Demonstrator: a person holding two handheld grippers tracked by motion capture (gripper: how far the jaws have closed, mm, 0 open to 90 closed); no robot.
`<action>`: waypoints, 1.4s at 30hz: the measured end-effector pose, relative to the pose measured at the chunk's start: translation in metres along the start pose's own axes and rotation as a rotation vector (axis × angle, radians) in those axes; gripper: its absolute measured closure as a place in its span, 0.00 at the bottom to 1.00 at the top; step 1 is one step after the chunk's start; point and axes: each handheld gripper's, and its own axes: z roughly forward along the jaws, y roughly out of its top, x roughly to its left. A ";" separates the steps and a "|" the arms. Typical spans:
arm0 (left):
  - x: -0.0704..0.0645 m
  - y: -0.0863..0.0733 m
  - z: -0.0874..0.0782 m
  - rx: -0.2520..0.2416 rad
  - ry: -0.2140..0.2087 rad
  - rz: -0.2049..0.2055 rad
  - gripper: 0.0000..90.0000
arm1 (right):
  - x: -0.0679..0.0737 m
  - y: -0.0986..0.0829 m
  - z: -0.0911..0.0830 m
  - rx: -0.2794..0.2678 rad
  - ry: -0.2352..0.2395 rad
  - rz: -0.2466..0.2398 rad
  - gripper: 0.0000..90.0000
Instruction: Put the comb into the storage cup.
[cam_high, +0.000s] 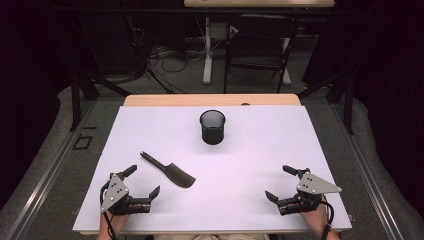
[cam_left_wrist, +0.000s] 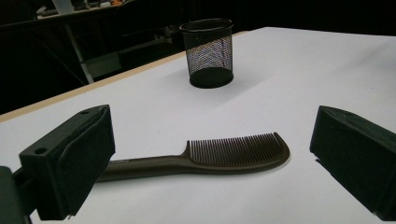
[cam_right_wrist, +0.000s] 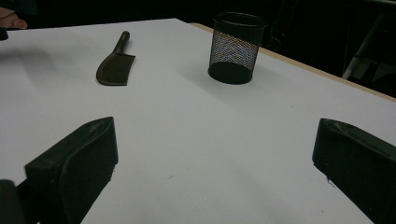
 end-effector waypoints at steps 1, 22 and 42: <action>0.000 0.000 0.000 0.000 0.000 0.000 0.00 | 0.000 0.000 0.000 0.000 0.001 0.001 0.00; 0.009 0.003 0.011 0.021 0.055 -0.002 0.00 | 0.001 0.000 0.006 0.020 0.006 -0.013 0.00; 0.024 0.010 0.030 0.066 0.083 -0.032 0.00 | 0.001 0.000 0.007 0.022 0.004 -0.018 0.00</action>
